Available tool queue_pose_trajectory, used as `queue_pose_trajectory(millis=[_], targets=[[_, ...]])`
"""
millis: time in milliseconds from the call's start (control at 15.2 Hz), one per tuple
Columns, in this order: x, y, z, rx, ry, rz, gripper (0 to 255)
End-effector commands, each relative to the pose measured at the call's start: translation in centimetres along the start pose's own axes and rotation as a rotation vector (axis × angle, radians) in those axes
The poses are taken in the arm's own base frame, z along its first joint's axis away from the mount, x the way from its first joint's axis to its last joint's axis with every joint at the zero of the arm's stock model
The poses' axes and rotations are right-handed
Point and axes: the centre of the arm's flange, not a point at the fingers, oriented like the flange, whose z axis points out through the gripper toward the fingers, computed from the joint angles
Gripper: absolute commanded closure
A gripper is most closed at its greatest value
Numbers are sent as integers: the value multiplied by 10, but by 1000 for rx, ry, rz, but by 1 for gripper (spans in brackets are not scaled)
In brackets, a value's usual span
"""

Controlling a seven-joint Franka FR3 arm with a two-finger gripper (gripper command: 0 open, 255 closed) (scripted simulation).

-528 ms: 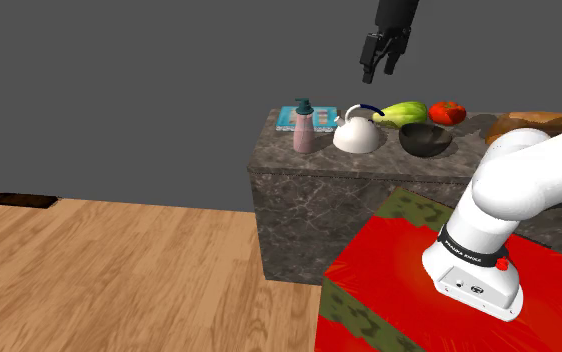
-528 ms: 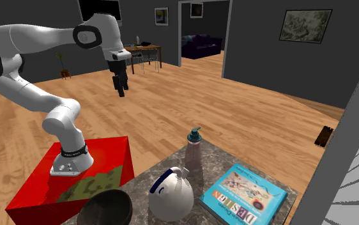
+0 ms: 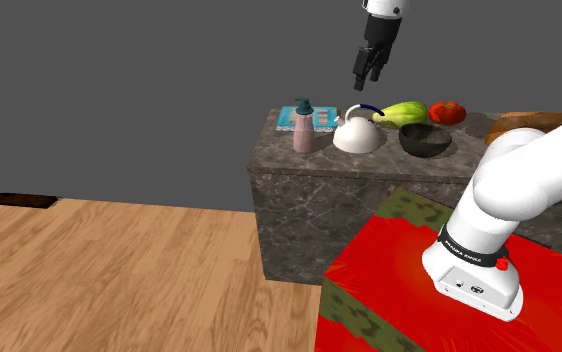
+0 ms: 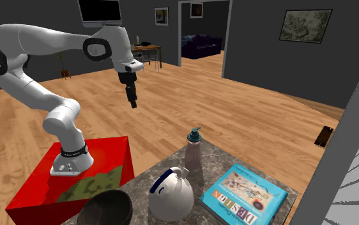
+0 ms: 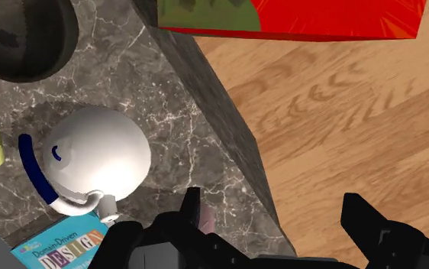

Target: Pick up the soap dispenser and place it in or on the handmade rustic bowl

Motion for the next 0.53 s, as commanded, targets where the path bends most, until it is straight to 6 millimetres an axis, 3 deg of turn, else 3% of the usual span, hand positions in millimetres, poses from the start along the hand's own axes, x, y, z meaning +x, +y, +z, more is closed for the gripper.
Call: queue_pose_trajectory(millis=[0, 462], targets=[[13, 16, 20, 7, 10, -48, 0], [68, 66, 75, 37, 41, -204, 0]])
